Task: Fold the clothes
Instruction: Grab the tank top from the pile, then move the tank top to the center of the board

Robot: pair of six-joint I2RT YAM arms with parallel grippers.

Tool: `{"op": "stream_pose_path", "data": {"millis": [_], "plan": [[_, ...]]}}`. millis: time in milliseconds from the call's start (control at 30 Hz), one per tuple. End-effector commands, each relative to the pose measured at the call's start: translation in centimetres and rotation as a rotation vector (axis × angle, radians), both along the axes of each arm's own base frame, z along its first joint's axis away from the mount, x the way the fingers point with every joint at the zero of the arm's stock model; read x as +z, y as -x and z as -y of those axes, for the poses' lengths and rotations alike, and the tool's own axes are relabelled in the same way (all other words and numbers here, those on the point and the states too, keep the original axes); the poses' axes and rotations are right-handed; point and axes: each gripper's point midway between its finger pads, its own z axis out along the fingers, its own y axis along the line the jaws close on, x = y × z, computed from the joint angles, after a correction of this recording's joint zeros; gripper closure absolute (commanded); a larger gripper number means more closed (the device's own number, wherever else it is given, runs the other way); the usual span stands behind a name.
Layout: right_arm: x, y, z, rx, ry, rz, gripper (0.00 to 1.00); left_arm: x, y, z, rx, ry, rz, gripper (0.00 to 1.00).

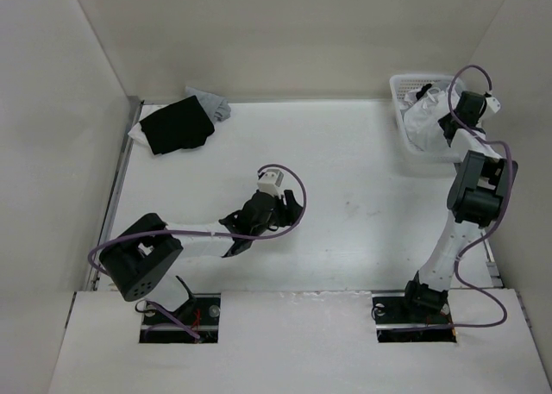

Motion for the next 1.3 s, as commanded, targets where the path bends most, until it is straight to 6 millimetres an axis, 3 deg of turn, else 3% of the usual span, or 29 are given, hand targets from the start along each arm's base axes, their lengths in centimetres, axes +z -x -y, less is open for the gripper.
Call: {"op": "stream_pose_path", "data": {"millis": [0, 33, 67, 167, 233, 300, 367, 400, 533, 633, 667, 733, 800, 833, 867, 900, 1000, 1067, 1100, 1200, 1267], "plan": [[12.4, 0.5, -1.0, 0.025, 0.078, 0.319, 1.0, 1.1, -0.4, 0.5, -0.009, 0.044, 0.033, 0.46], [14.1, 1.0, -1.7, 0.035, 0.083, 0.354, 1.0, 1.1, -0.3, 0.6, -0.011, 0.043, 0.032, 0.46], [17.6, 2.2, -3.4, 0.061, 0.091, 0.427, 1.0, 1.1, -0.3, 0.6, -0.012, 0.045, 0.033, 0.46], [24.0, 5.5, -8.1, 0.146, 0.101, 0.552, 0.99, 1.3, -0.2, 0.8, -0.016, 0.049, 0.033, 0.46], [29.5, 10.4, -14.3, 0.249, 0.101, 0.667, 0.99, 1.3, -0.5, 0.3, 0.006, 0.062, 0.024, 0.47], [32.0, 13.3, -17.7, 0.315, 0.091, 0.728, 0.99, 1.7, -0.7, -0.4, 0.03, 0.083, 0.022, 0.48], [35.0, 18.0, -22.9, 0.435, 0.066, 0.798, 0.99, 3.3, -1.1, -1.7, 0.073, 0.134, 0.036, 0.49], [35.7, 19.3, -24.2, 0.471, 0.06, 0.814, 0.99, 3.8, -1.2, -2.1, 0.085, 0.148, 0.042, 0.49], [41.0, 29.0, -31.2, 0.703, -0.027, 0.97, 0.99, 7.5, -2.2, -6.8, 0.218, 0.251, 0.085, 0.5], [42.7, 33.5, -35.0, 0.869, -0.126, 1.014, 0.98, 8.9, -2.8, -10.5, 0.313, 0.279, 0.094, 0.5], [41.4, 34.0, -36.9, 0.923, -0.174, 0.981, 0.97, 9.1, -3.0, -12.3, 0.355, 0.277, 0.089, 0.5], [37.8, 32.9, -39.6, 0.974, -0.212, 0.892, 0.96, 9.0, -3.1, -14.1, 0.391, 0.276, 0.077, 0.5], [30.6, 30.1, -43.1, 1.007, -0.278, 0.731, 0.96, 8.2, -3.2, -16.1, 0.434, 0.271, 0.058, 0.5], [29.4, 29.6, -43.5, 1.008, -0.285, 0.707, 0.96, 8.0, -3.2, -16.3, 0.441, 0.268, 0.055, 0.5], [24.6, 27.4, -45.2, 1.009, -0.334, 0.612, 0.96, 7.6, -3.3, -17.1, 0.458, 0.263, 0.045, 0.5], [21.0, 25.7, -46.5, 1.015, -0.362, 0.542, 0.95, 6.7, -3.4, -18.0, 0.483, 0.25, 0.023, 0.5], [14.1, 19.0, -46.6, 0.948, -0.376, 0.404, 0.92, 5.3, -3.6, -18.4, 0.494, 0.217, -0.011, 0.5], [11.7, 14.5, -44.5, 0.849, -0.359, 0.358, 0.82, 4.5, -3.6, -17.5, 0.462, 0.183, -0.033, 0.53], [11.1, 13.2, -43.6, 0.815, -0.356, 0.346, 0.75, 4.3, -3.3, -16.6, 0.425, 0.164, -0.041, 0.55], [11.1, 13.0, -41.9, 0.784, -0.33, 0.341, 0.63, 4.1, -2.4, -14.5, 0.346, 0.117, -0.035, 0.57], [9.8, 15.1, -41.3, 0.775, -0.285, 0.321, 0.61, 3.3, -1.0, -12.0, 0.27, 0.053, -0.036, 0.59]]}}
